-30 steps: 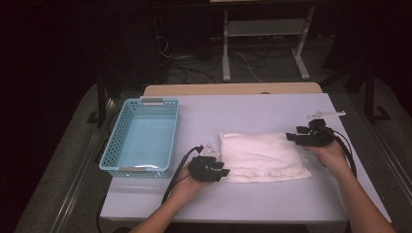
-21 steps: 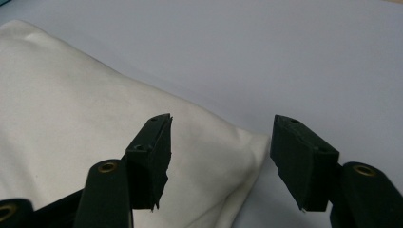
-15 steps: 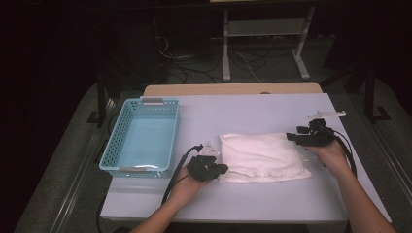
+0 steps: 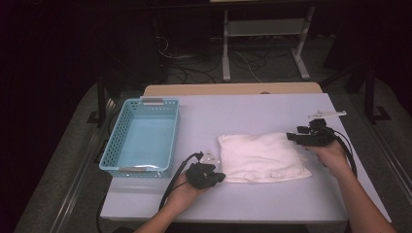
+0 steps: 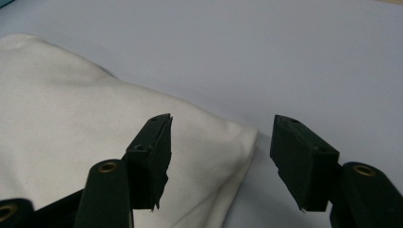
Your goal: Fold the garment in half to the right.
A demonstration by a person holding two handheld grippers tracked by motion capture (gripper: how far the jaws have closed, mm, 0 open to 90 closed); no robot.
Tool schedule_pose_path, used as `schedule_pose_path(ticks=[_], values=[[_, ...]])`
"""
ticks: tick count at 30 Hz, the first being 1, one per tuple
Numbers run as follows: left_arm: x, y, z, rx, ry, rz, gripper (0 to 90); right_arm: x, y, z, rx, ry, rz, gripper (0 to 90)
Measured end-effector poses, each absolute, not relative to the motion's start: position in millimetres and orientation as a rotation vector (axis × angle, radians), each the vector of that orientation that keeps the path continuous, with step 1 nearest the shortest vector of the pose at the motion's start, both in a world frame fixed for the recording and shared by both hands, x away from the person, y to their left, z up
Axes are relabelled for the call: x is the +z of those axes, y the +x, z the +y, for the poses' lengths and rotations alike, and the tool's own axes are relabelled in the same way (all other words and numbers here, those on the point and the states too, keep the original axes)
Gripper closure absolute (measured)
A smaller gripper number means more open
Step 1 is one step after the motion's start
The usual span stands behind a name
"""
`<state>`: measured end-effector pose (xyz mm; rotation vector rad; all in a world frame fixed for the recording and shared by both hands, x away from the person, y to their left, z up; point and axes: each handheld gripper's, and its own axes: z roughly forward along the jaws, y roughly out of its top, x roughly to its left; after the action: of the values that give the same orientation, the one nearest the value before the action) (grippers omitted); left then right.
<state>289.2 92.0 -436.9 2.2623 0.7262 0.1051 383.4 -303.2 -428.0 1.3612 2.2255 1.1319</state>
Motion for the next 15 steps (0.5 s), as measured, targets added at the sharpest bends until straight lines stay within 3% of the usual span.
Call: schedule_pose_path(ticks=[3,7,15], values=[[-437.3,288.9,94.6,0.130,2.245,0.762,57.9,-428.0,383.1,-303.7,1.132,1.360,2.226,38.1],[-443.7,286.2,93.1,0.136,2.258,0.778,41.7,-428.4,383.4,-303.4,1.130,1.361,2.227,38.1],[-449.6,281.2,79.1,0.272,2.257,0.759,40.6,-429.1,383.6,-301.5,1.125,1.356,2.235,38.1]])
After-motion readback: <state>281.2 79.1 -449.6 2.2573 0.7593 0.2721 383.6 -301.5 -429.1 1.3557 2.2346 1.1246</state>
